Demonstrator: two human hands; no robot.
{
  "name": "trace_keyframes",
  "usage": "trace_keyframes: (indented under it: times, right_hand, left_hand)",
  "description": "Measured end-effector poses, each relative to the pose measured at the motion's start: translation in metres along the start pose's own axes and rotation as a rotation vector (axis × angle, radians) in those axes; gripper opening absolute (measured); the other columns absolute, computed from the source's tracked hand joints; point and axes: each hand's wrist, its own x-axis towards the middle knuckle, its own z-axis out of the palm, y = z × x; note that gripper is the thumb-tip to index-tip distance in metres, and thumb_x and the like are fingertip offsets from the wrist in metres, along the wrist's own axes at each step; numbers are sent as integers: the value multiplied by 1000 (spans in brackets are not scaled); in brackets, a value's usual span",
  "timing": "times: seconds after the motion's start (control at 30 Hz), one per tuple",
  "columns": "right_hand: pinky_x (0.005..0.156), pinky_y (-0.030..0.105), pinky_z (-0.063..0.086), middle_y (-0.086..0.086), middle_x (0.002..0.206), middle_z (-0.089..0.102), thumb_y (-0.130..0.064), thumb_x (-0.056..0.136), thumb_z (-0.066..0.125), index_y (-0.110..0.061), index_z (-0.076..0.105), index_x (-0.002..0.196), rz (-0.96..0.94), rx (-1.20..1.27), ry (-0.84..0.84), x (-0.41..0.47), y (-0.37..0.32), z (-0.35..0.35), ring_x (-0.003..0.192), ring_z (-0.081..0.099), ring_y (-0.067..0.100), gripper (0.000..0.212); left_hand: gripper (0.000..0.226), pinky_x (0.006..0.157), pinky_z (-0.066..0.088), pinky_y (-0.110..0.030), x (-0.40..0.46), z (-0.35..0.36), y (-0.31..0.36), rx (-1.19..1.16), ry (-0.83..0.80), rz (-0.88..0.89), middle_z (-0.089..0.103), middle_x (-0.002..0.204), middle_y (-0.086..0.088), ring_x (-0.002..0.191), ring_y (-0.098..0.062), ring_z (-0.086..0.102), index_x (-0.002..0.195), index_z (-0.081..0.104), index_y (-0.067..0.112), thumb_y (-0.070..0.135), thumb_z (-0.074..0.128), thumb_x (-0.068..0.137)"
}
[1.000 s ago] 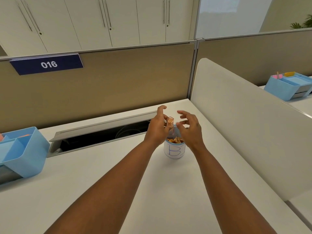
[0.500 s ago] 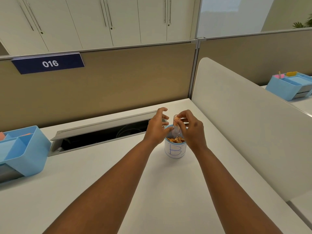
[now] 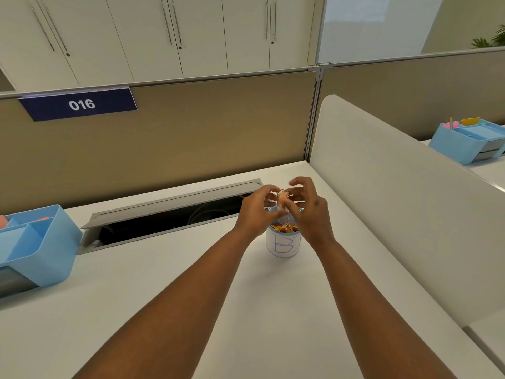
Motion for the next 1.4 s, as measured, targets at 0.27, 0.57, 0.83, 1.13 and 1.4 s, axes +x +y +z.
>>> trace_keyframes:
  times: [0.27, 0.57, 0.83, 1.13, 1.4]
  right_hand:
    - [64, 1, 44, 4, 97, 66, -14, 83, 59, -11, 62, 97, 225, 78, 117, 1, 2, -1, 81, 59, 10, 14]
    - [80, 33, 56, 8, 92, 64, -34, 86, 54, -8, 63, 97, 833, 340, -41, 8, -7, 6, 78, 64, 19, 29]
    - [73, 28, 50, 1, 88, 64, -46, 88, 45, -15, 63, 93, 869, 700, -131, 5, -15, 5, 86, 59, 16, 36]
    - [75, 35, 51, 8, 93, 64, -57, 84, 40, -11, 70, 83, 979, 888, -149, 7, -8, 6, 94, 57, 22, 55]
    - [75, 34, 53, 12, 93, 63, -33, 80, 64, -9, 63, 94, 1060, 918, -87, 10, -7, 12, 86, 59, 24, 28]
  left_hand:
    - [33, 87, 50, -32, 4, -1, -1, -261, 152, -162, 62, 115, -16, 104, -25, 59, 108, 53, 7, 2, 65, 78]
    - [36, 87, 52, -35, 6, -4, 1, -694, 222, -331, 55, 127, -20, 112, -34, 57, 118, 43, 7, 2, 55, 85]
    - [38, 89, 52, -37, 5, -5, 0, -631, 168, -315, 52, 129, -19, 114, -32, 56, 122, 42, 9, 8, 56, 86]
    - [36, 81, 53, -30, 3, -3, -2, -629, 130, -237, 59, 119, -12, 111, -28, 58, 120, 43, 11, 8, 55, 86]
    - [33, 71, 55, -21, 2, -2, -8, -569, 65, -205, 57, 122, -13, 106, -24, 57, 117, 45, 11, 6, 55, 86]
